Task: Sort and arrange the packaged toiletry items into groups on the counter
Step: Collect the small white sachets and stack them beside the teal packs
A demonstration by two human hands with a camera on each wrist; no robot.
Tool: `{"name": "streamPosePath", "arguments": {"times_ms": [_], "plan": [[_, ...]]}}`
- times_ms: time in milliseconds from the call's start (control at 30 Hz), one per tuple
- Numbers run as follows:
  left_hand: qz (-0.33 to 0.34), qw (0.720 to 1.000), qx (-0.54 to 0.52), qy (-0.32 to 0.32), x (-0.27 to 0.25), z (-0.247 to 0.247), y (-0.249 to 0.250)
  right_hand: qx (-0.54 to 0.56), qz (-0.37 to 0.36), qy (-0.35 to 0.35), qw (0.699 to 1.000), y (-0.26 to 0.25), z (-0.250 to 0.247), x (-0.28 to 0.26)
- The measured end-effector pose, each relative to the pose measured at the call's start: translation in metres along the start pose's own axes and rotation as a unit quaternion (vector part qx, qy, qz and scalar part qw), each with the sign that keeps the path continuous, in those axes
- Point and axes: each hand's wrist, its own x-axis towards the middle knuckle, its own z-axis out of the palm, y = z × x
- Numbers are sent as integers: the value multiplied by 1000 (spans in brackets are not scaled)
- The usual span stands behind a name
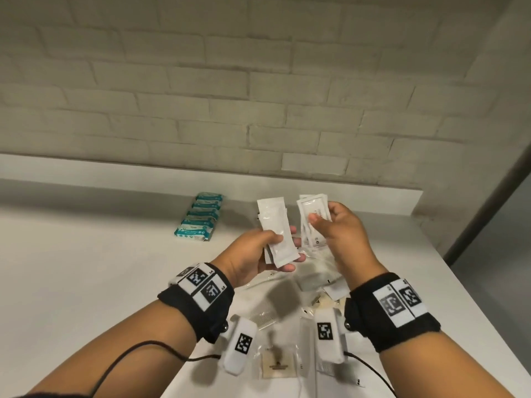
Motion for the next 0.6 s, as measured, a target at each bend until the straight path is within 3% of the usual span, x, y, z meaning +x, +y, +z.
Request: {"name": "streamPosePath", "arguments": {"times_ms": [100,200,267,433,600], "plan": [[37,996,71,45,1,-6,3,59,13,-27,998,-2,-12,-1],[60,984,153,71,6,-7,3,97,55,-147,983,-5,-9,-6],[71,975,200,63,9,-6,1,70,69,-187,977,-5,-4,-8],[88,971,192,111,13,-8,0,52,86,-165,981,-2,-3,-5],[92,973,190,92,11,-12,-4,15,97,-184,978,-6,0,-14]]}}
